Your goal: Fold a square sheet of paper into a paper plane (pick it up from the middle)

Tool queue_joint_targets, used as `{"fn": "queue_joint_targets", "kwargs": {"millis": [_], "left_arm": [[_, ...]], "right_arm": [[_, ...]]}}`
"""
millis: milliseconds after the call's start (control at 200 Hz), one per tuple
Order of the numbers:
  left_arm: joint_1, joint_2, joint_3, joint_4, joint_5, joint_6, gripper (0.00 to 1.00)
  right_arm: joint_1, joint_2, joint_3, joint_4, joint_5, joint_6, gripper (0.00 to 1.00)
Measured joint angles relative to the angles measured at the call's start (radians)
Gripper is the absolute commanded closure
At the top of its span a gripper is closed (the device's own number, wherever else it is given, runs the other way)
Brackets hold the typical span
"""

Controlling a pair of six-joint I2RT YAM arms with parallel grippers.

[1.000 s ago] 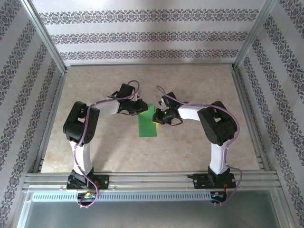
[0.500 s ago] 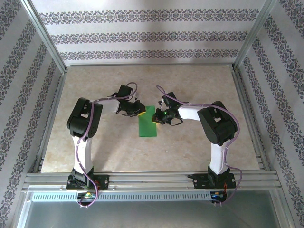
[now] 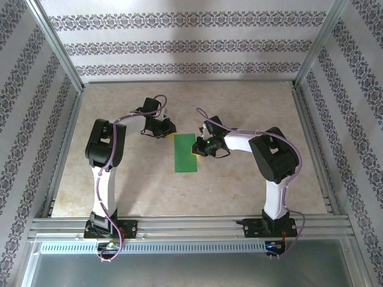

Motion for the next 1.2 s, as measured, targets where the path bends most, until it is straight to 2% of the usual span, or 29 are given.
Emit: {"fn": "queue_joint_targets", "kwargs": {"millis": [215,360,510,720,904,1024,1199], "left_arm": [[0.018,-0.032,0.003,-0.019,-0.041,0.013,0.82],[-0.031,-0.106,-0.038,-0.015,-0.039,-0.002,0.82],[-0.090,-0.114,-0.057,0.011,-0.029,-0.038,0.82],[-0.117,-0.135,-0.148,0.044,-0.035,-0.093,0.82],[-0.119,-0.298,-0.335,0.091,-0.048,-0.171,0.82],[-0.119,-0.403,-0.397,0.116,-0.068,-0.207,0.82],[-0.119,-0.491,-0.454,0.145,-0.094,-0.253,0.80]], "right_arm": [[0.000,0.000,0.000,0.000,0.000,0.000,0.93],[0.000,0.000,0.000,0.000,0.000,0.000,0.93],[0.000,-0.001,0.000,0.002,0.000,0.001,0.93],[0.000,-0.031,-0.043,0.063,-0.004,0.061,0.93],[-0.002,-0.077,-0.060,0.016,0.005,0.103,0.89],[-0.007,-0.116,-0.060,-0.044,0.012,0.102,0.86],[-0.008,-0.141,-0.019,-0.039,0.004,0.098,0.86]]}}
